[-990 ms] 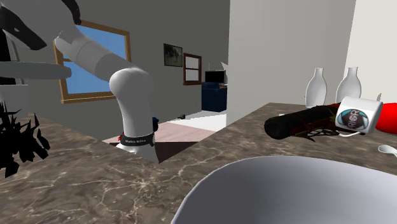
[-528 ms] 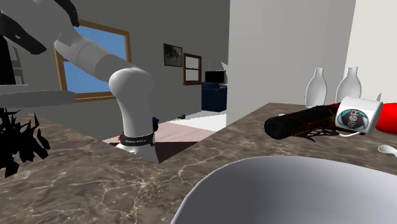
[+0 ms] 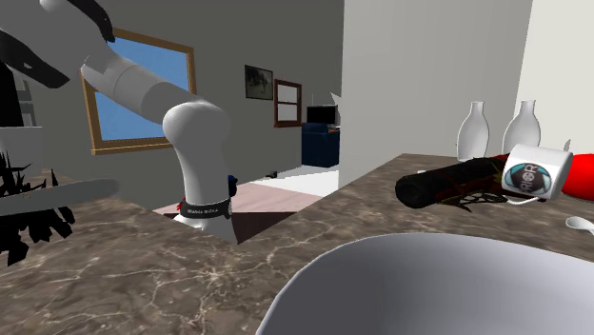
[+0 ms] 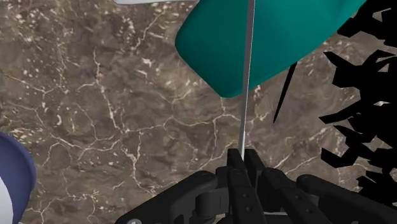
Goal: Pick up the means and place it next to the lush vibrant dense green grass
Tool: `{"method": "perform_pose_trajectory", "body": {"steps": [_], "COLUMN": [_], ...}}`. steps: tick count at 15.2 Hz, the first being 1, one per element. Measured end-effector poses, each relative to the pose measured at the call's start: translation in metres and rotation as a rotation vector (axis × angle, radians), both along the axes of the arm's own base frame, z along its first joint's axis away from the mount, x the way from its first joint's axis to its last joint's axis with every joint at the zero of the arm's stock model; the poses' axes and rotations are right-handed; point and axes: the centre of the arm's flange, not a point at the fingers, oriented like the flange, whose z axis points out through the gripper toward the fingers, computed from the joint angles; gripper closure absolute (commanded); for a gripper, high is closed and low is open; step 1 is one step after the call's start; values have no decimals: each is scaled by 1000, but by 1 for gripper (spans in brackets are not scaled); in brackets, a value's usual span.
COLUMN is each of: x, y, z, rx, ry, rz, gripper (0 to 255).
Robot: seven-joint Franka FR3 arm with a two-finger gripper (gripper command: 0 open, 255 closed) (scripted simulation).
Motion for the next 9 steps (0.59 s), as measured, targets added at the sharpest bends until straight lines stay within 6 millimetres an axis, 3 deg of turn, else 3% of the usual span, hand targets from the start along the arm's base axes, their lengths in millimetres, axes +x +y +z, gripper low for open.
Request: {"method": "perform_pose_trajectory", "body": {"steps": [9], "x": [0], "y": [1], "z": [-48], "rx": [0], "ry": [0], "rz": [0], "gripper": [255]}}
